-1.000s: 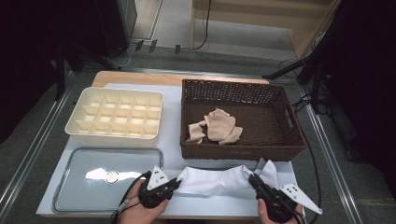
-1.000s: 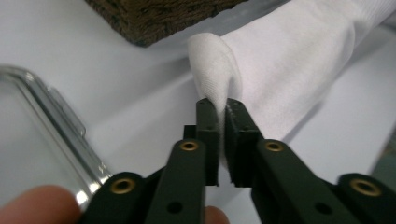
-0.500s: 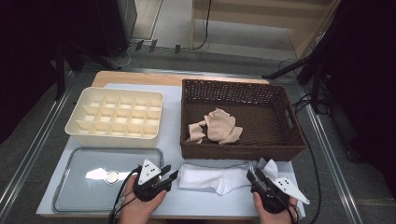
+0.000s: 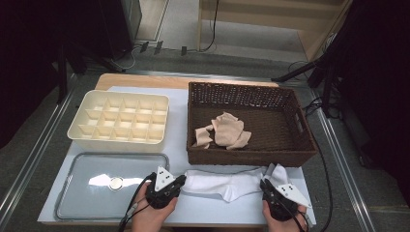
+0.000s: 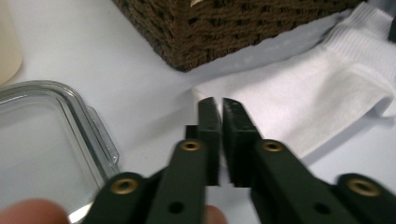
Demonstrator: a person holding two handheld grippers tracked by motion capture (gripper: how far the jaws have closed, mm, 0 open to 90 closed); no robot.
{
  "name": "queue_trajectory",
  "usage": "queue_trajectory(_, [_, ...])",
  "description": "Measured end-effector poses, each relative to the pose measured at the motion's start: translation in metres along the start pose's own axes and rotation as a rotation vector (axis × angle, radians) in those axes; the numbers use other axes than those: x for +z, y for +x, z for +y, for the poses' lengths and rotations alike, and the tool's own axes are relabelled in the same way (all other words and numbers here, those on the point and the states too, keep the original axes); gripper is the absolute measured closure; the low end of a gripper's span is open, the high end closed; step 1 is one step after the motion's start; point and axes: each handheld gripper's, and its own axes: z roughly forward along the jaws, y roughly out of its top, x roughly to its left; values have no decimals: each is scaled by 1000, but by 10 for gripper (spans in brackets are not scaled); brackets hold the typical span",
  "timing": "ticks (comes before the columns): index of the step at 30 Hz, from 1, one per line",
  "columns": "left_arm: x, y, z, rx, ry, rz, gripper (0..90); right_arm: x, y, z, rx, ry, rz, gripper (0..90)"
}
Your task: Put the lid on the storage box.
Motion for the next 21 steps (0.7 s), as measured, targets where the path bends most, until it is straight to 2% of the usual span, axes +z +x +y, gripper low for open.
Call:
queue_trajectory(2, [0, -1, 1, 15, -2, 4, 900, -1, -5, 2, 9, 13, 1, 877])
queue_trajectory(6, [-2, 1, 3, 31, -42, 30, 900, -4, -13, 3, -9, 32, -5, 886])
queue_trajectory(8, [-1, 2, 2, 29, -53, 26, 900, -7, -17, 4, -12, 34, -10, 883])
queue_trajectory(10, [1, 1, 2, 31, -57, 26, 900, -9, -21, 4, 11, 19, 22, 854])
queue_trajectory(12, [2, 1, 1, 21, -63, 15, 874, -11, -21, 4, 28, -20, 60, 771])
queue_trajectory(15, [3, 0, 1, 10, -63, -6, 751, -17, -9, 6, 22, -66, 82, 751])
queue_trajectory(16, [4, 0, 1, 8, -68, -4, 689, -17, -3, 6, 22, -78, 104, 755])
queue_trajectory(17, [5, 0, 1, 12, -70, 5, 635, -17, 4, 7, 21, -86, 135, 762])
queue_trajectory(19, [7, 1, 1, -3, -70, 8, 583, -13, 21, 5, 16, -92, 216, 775])
queue_trajectory(21, [7, 1, 2, -7, -70, 9, 589, -7, 35, 3, -16, -76, 261, 786])
